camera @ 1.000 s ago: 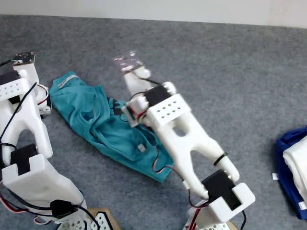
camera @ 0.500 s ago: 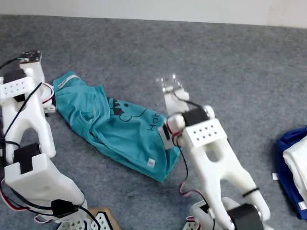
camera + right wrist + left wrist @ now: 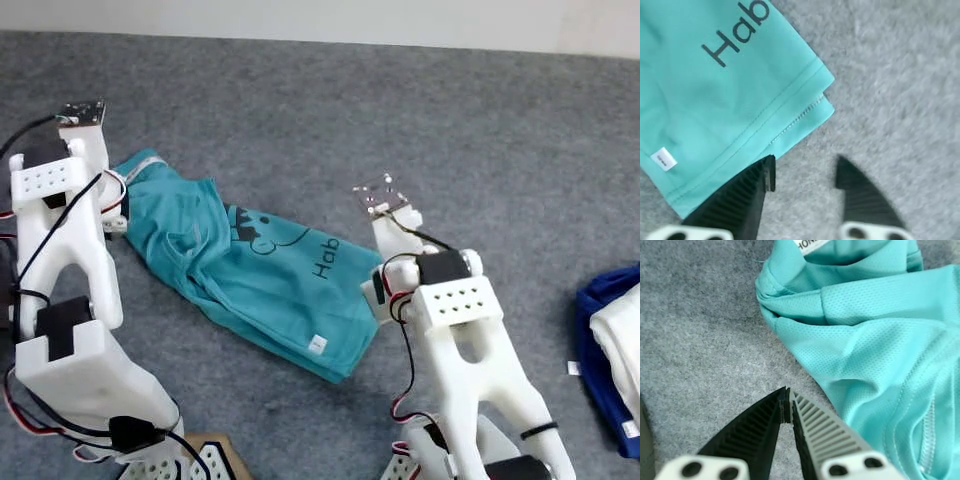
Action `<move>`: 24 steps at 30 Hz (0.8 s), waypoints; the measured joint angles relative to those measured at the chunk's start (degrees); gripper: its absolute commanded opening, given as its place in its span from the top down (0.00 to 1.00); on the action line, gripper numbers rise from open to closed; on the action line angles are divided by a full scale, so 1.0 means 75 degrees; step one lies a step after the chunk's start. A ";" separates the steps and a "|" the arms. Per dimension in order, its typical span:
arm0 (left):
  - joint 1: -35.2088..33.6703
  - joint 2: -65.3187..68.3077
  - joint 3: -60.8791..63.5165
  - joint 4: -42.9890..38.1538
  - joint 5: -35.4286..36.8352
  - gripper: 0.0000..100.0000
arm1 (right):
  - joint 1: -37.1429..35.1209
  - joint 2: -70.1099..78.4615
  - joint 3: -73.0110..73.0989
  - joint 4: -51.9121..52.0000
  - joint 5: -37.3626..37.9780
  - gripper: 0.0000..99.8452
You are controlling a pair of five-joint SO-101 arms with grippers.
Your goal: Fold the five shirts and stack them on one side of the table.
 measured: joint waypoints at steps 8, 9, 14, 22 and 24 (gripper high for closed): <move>0.0481 0.0000 0.0000 0.0000 0.0000 0.99 | 0.0000 -0.0129 0.0000 -0.0926 -0.1043 0.74; 0.0527 0.0000 0.0000 0.0000 0.0000 0.99 | 0.0000 -0.0094 0.0047 -0.1172 -0.1336 0.74; 0.0645 0.0000 0.0000 0.0000 0.0000 0.99 | -0.0246 0.0656 0.0270 -0.2098 -0.2567 0.74; 0.0703 0.0000 0.0023 0.0000 0.0000 0.99 | -0.0727 0.1747 0.0516 -0.2462 -0.2895 0.69; 0.0762 0.0000 0.0105 -0.0012 0.0000 0.99 | -0.0785 0.1805 0.0610 -0.2473 -0.2977 0.69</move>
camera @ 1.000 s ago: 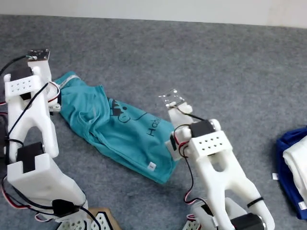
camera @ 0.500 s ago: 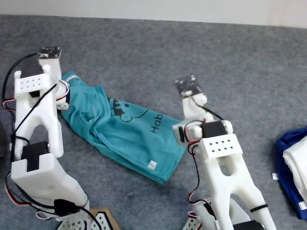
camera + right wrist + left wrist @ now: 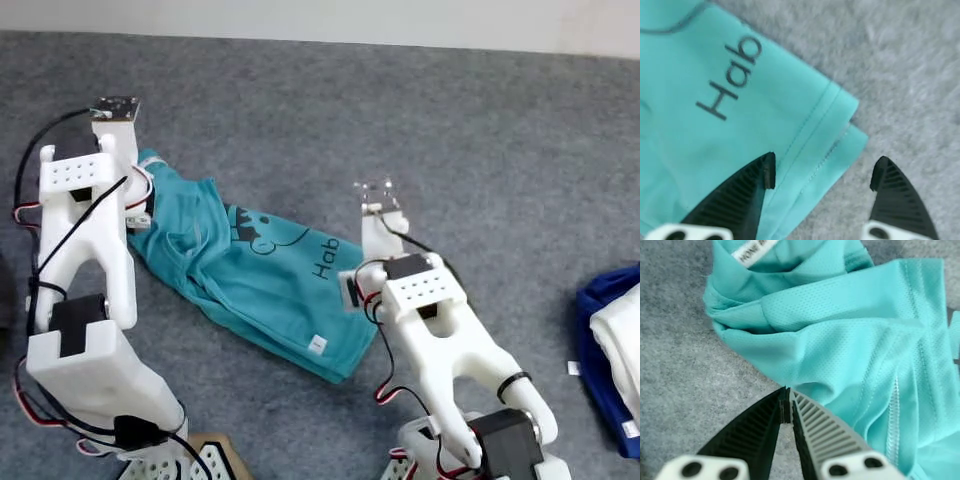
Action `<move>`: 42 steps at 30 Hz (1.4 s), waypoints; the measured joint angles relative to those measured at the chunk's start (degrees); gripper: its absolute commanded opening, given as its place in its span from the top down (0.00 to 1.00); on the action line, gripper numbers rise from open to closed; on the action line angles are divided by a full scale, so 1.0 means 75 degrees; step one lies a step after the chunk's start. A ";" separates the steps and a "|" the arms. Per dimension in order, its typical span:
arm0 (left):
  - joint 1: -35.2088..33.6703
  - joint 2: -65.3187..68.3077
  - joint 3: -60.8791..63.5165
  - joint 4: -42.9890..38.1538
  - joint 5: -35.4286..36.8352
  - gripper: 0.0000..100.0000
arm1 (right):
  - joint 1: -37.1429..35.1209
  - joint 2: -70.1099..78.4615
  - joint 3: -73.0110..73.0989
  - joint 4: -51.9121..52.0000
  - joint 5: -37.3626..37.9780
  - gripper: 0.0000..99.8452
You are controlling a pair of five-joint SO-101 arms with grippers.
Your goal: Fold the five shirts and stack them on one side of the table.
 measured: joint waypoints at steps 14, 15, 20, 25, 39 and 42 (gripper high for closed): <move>0.0035 0.0000 0.0082 0.0000 0.0000 0.99 | -0.0492 0.1700 -0.0703 -0.0445 -0.0738 0.77; 0.0035 0.0000 0.0082 0.0000 0.0000 0.99 | -0.0492 0.1840 -0.0867 -0.0316 -0.0738 0.81; 0.0035 0.0000 0.0117 0.0000 0.0000 0.99 | -0.0481 0.2086 -0.1254 -0.0199 -0.0762 0.98; 0.0035 0.0000 0.0117 0.0000 0.0000 0.99 | -0.0750 0.2145 -0.1325 -0.0223 -0.0762 0.99; 0.0035 0.0000 0.0117 0.0000 0.0000 0.99 | 0.0785 0.2157 -0.1383 0.0129 0.0492 0.99; 0.0035 0.0000 0.0117 0.0000 0.0000 0.99 | 0.1360 0.2157 -0.1383 0.0129 0.0821 0.99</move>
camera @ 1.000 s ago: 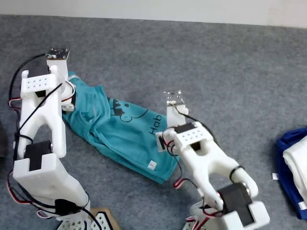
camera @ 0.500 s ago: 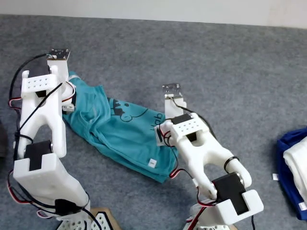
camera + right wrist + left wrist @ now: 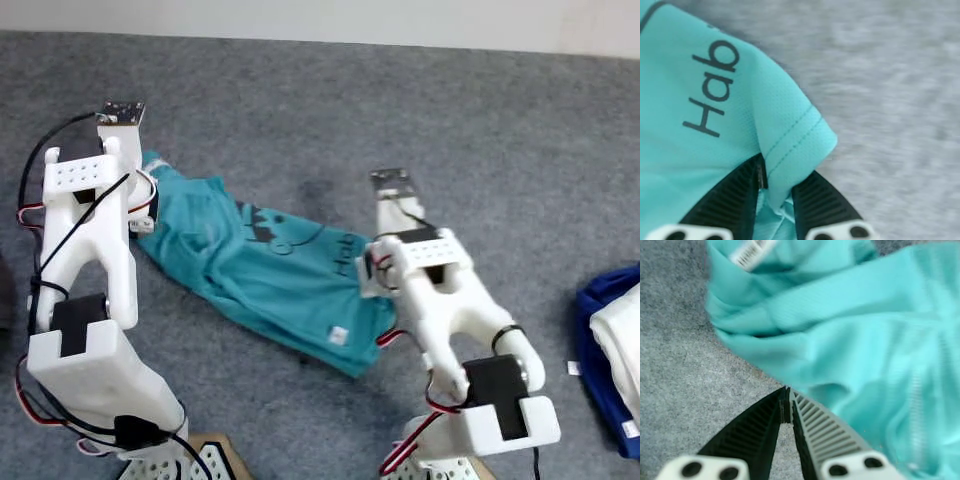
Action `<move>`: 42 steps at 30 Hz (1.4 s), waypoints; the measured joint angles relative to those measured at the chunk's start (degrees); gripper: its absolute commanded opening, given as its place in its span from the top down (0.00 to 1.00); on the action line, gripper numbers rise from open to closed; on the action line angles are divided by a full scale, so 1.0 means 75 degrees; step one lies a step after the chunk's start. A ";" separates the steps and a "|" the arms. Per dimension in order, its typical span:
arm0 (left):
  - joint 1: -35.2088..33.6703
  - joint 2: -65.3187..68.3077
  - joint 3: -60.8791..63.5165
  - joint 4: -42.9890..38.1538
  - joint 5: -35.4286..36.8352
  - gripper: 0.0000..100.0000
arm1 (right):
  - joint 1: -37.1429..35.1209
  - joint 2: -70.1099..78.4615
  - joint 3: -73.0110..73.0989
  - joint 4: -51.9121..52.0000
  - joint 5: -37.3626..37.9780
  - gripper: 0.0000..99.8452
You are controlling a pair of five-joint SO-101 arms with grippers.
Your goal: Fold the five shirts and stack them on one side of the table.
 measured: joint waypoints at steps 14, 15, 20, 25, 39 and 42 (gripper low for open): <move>0.0000 0.0000 0.0223 -0.0363 0.0000 0.99 | 0.2684 0.0035 -0.0340 0.0059 0.1700 0.99; 0.0000 0.0000 0.0223 -0.0363 0.0000 0.99 | 0.2790 0.0035 -0.0422 0.0117 0.1723 0.99; 0.0141 0.0000 0.0223 -0.0363 0.0000 0.99 | 0.2602 0.0035 -0.1301 0.0961 0.1700 0.99; 0.0164 0.0000 0.0223 -0.0375 0.0000 0.99 | 0.1571 0.0035 -0.2637 0.1969 0.1078 0.99; -0.0293 0.0000 0.0223 -0.0610 0.0539 0.99 | -0.2098 0.0117 -0.4325 0.1512 0.0270 0.99; -0.0563 0.0000 0.0223 -0.0692 0.0774 0.99 | -0.2755 0.0117 -0.4325 0.0762 0.0270 0.99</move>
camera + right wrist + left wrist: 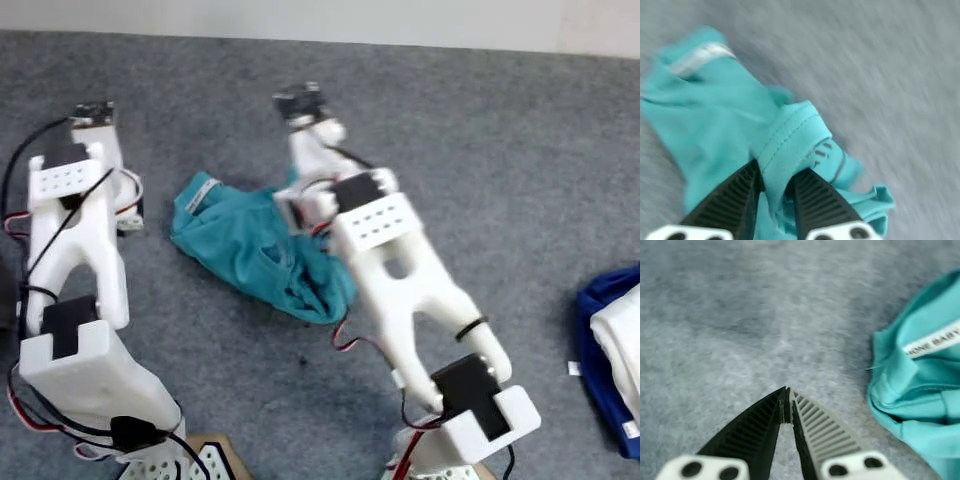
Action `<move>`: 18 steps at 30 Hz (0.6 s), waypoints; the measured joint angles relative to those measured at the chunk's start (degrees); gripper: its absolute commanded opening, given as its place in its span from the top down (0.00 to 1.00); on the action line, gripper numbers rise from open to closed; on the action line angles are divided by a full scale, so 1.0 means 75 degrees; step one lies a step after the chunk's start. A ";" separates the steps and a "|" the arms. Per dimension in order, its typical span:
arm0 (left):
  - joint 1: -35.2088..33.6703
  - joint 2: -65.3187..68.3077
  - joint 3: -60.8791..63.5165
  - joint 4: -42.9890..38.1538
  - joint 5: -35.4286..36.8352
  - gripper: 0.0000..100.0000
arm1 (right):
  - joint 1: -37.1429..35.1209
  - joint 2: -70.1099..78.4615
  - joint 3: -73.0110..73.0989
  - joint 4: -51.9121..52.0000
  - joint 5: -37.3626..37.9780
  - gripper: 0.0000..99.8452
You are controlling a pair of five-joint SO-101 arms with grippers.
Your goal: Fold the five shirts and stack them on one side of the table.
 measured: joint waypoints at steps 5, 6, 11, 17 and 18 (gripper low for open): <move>-0.0141 0.0000 0.0000 -0.0023 0.0188 0.99 | -0.0774 0.0469 -0.0035 -0.1172 0.0000 0.99; -0.0141 0.0000 0.0000 -0.0023 0.0188 0.99 | -0.0879 0.0692 -0.0094 -0.1371 0.0000 0.99; -0.0141 0.0000 0.0000 -0.0023 0.0188 0.99 | -0.1325 0.2051 -0.0891 -0.1958 0.0000 0.99; -0.0141 0.0000 0.0000 -0.0023 0.0188 0.99 | -0.1770 0.3470 -0.2251 -0.2016 0.0000 0.99; -0.0141 0.0000 0.0000 -0.0023 0.0188 0.99 | -0.1829 0.3622 -0.2462 -0.2016 0.0000 0.99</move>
